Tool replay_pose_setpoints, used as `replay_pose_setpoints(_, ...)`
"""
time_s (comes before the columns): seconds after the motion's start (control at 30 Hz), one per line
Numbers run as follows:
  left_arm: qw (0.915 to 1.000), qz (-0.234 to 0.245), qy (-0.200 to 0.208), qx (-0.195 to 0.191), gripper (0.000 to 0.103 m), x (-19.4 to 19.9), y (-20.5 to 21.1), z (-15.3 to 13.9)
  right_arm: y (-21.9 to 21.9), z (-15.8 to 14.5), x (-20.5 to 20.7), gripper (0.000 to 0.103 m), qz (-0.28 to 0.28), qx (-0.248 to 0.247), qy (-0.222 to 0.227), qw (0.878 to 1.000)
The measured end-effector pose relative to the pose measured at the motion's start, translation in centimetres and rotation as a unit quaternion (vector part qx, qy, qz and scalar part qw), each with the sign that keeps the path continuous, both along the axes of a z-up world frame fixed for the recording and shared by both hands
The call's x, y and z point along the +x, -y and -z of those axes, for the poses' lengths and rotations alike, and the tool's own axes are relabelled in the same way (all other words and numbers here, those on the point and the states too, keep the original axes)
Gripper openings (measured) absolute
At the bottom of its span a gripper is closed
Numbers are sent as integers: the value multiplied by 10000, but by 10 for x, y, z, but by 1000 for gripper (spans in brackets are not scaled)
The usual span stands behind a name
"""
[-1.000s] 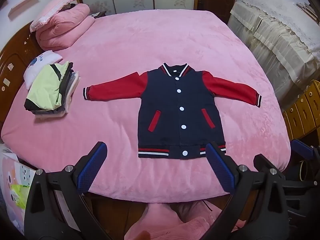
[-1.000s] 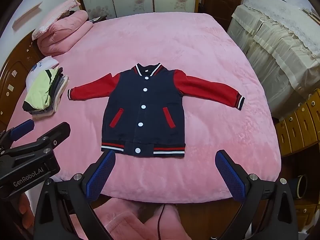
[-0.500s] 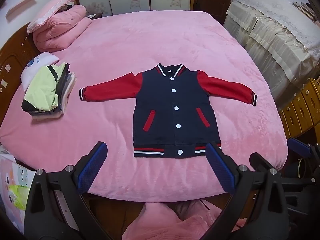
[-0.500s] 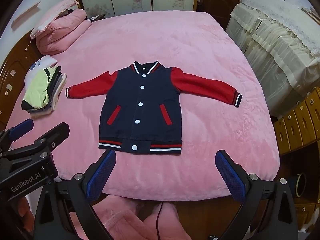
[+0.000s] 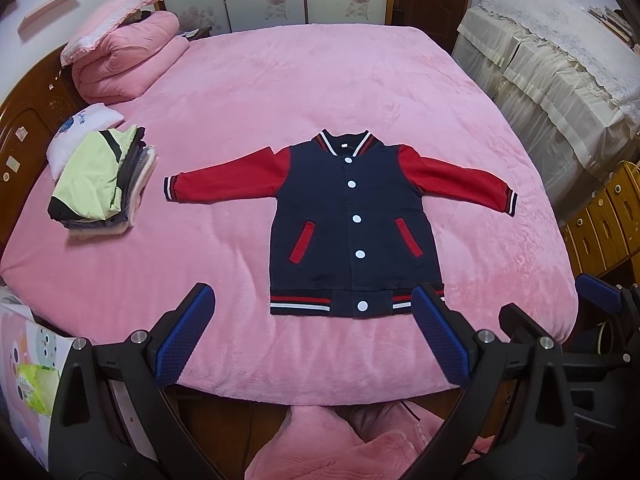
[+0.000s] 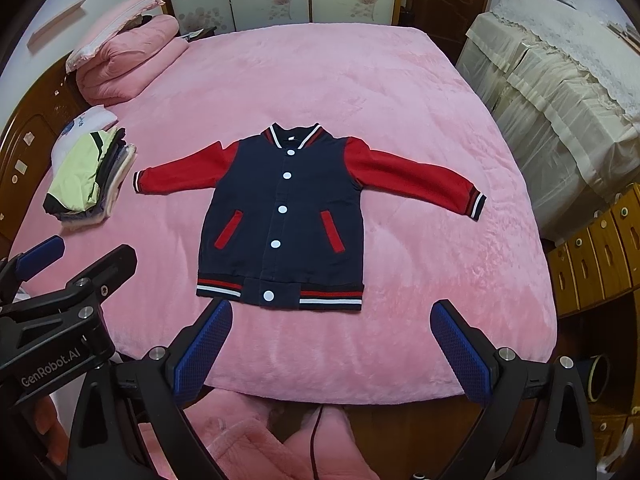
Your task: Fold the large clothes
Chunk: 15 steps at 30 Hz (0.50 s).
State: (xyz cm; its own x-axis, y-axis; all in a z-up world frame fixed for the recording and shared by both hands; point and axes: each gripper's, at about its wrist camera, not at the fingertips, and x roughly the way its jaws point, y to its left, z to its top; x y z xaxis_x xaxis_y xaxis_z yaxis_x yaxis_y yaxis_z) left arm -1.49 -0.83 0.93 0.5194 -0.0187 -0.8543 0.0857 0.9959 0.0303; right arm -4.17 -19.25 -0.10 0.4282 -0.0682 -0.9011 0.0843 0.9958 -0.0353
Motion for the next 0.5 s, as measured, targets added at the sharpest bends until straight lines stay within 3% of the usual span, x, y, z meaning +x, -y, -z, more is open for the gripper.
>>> replay_pose_setpoints(0.5, 10000, -84, 6, 38, 98, 1, -1, 1, 10, -5, 3, 100, 100, 47, 0, 9999)
